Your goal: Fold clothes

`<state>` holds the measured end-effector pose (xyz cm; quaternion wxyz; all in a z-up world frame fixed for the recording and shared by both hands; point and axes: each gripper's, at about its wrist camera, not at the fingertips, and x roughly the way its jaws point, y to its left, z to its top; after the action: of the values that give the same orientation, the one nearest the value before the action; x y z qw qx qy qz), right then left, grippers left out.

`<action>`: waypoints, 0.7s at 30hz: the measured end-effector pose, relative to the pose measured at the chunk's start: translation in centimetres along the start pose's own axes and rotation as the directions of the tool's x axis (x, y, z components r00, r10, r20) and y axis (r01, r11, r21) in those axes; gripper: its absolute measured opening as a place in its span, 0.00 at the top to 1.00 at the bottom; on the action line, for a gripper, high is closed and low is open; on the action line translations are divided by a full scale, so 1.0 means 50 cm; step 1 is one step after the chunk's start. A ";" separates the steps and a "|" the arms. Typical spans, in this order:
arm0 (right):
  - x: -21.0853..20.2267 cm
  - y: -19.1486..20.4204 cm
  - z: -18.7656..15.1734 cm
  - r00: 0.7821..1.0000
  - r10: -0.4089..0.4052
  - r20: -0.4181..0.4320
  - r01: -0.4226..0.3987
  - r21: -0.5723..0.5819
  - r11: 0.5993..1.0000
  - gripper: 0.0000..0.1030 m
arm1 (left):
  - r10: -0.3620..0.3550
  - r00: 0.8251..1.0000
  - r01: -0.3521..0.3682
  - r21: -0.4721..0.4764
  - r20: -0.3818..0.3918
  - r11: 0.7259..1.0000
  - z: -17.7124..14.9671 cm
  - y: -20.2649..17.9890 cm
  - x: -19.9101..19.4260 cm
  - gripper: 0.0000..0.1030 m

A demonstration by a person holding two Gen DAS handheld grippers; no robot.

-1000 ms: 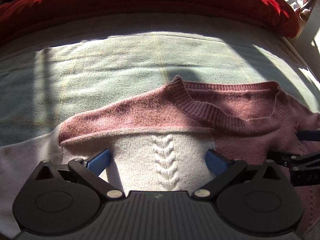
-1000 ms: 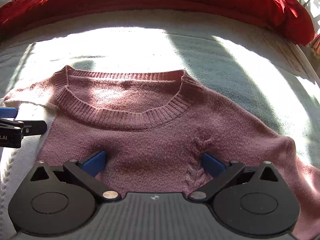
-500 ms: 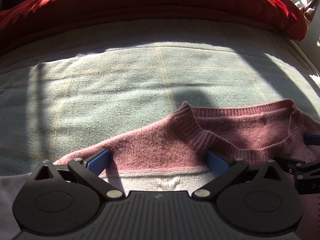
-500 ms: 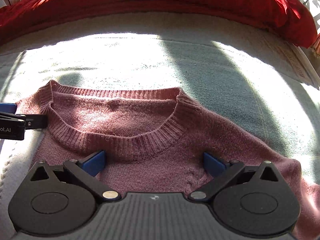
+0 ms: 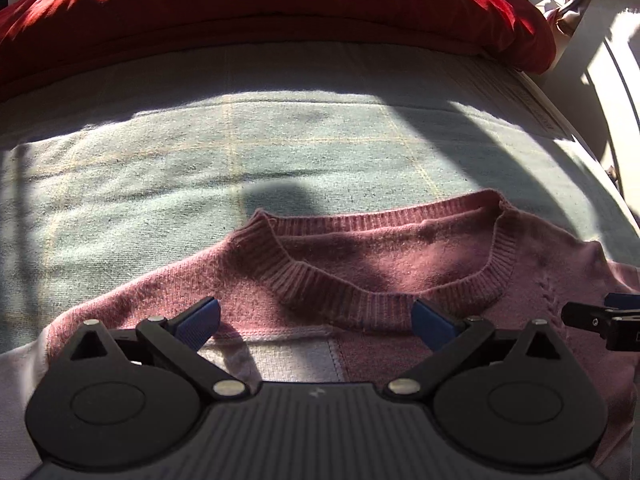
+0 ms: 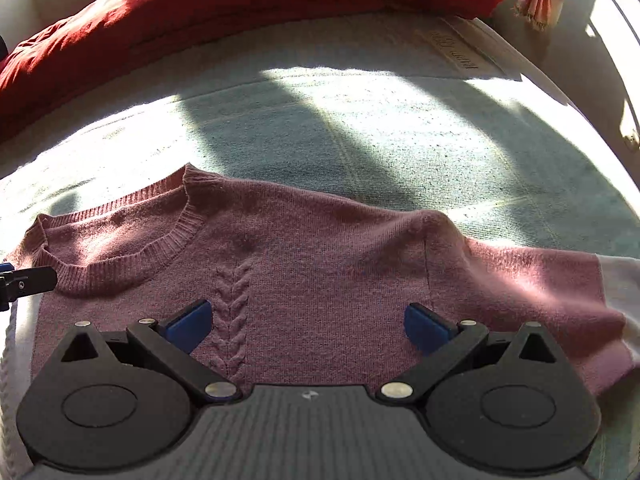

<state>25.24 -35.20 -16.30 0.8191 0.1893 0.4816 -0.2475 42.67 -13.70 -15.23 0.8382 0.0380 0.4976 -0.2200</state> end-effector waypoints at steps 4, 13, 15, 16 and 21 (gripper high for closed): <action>0.015 0.000 -0.009 0.999 -0.003 0.033 0.004 -0.028 1.000 0.00 | 0.048 0.999 -0.048 0.023 -0.006 0.999 0.002 -0.001 0.028 0.02; 0.081 -0.035 0.080 0.997 0.044 0.069 -0.048 0.051 0.998 0.00 | 0.088 0.996 -0.088 0.013 0.007 0.996 0.035 0.013 0.062 0.01; 0.084 -0.031 0.087 0.997 0.036 0.063 -0.039 0.047 0.998 0.00 | 0.092 0.996 -0.092 0.026 0.022 0.995 0.036 0.014 0.063 0.01; 0.084 -0.028 0.089 0.998 0.031 0.059 -0.033 0.041 0.999 0.00 | 0.091 0.995 -0.092 0.028 0.029 0.995 0.038 0.017 0.063 0.01; 0.043 -0.021 0.083 0.997 0.054 0.057 -0.055 0.016 0.998 0.00 | 0.084 0.995 -0.084 -0.010 0.043 0.996 0.045 0.025 0.040 0.02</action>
<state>28.41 -38.80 -16.33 0.8371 0.2025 0.4507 -0.2348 45.80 -13.87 -15.99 0.8576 0.0509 0.4779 -0.1833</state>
